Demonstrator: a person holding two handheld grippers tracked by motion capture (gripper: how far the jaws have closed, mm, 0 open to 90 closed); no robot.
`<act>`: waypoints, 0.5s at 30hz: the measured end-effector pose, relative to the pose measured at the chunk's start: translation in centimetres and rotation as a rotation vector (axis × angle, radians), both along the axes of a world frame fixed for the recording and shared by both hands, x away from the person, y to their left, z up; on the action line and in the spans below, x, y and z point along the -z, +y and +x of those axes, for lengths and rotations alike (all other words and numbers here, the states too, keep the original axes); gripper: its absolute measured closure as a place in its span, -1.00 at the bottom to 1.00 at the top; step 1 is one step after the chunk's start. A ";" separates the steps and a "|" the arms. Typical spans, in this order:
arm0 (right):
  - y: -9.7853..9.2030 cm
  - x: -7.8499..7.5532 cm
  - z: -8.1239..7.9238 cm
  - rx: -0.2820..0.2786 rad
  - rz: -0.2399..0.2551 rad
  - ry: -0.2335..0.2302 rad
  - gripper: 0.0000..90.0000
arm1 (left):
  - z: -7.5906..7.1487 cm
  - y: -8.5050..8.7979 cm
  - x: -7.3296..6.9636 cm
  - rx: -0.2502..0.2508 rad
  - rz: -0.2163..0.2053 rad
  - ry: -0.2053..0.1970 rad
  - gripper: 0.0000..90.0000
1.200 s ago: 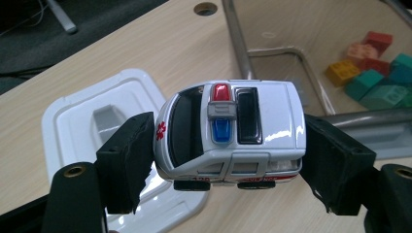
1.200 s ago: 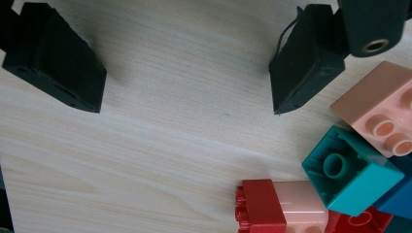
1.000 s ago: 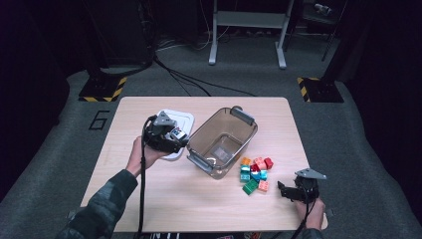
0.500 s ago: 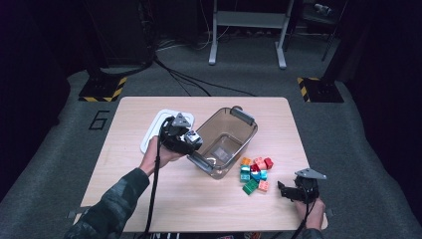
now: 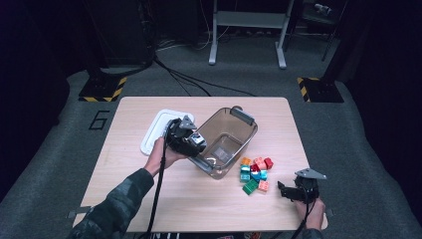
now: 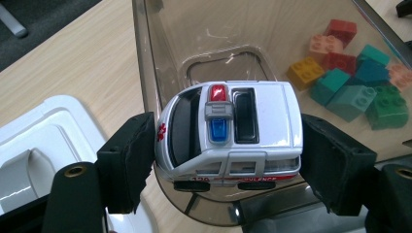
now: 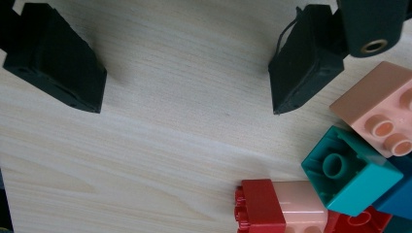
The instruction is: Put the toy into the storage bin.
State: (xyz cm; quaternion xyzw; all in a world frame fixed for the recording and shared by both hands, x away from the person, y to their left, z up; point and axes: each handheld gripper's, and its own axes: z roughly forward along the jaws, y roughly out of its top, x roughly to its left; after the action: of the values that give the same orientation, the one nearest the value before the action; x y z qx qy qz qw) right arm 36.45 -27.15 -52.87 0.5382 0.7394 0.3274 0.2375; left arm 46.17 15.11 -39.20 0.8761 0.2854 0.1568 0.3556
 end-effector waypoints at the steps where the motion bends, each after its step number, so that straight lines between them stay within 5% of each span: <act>1: 0.0 0.0 0.0 0.000 0.000 0.000 -0.72 | 0.0 0.0 0.0 0.000 0.000 0.000 -0.44; 11: 0.0 0.0 0.0 0.001 0.001 0.001 -0.72 | -0.6 0.5 -0.4 -0.008 0.014 -0.017 -0.53; 15: 0.0 0.0 0.0 -0.003 -0.001 -0.003 -0.71 | -1.1 1.8 -1.0 -0.035 -0.024 -0.029 -0.60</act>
State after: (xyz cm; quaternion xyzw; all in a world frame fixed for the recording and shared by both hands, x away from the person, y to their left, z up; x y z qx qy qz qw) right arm 36.47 -27.19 -52.88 0.5365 0.7400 0.3283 0.2383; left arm 45.09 16.89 -38.19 0.8641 0.2975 0.1725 0.3675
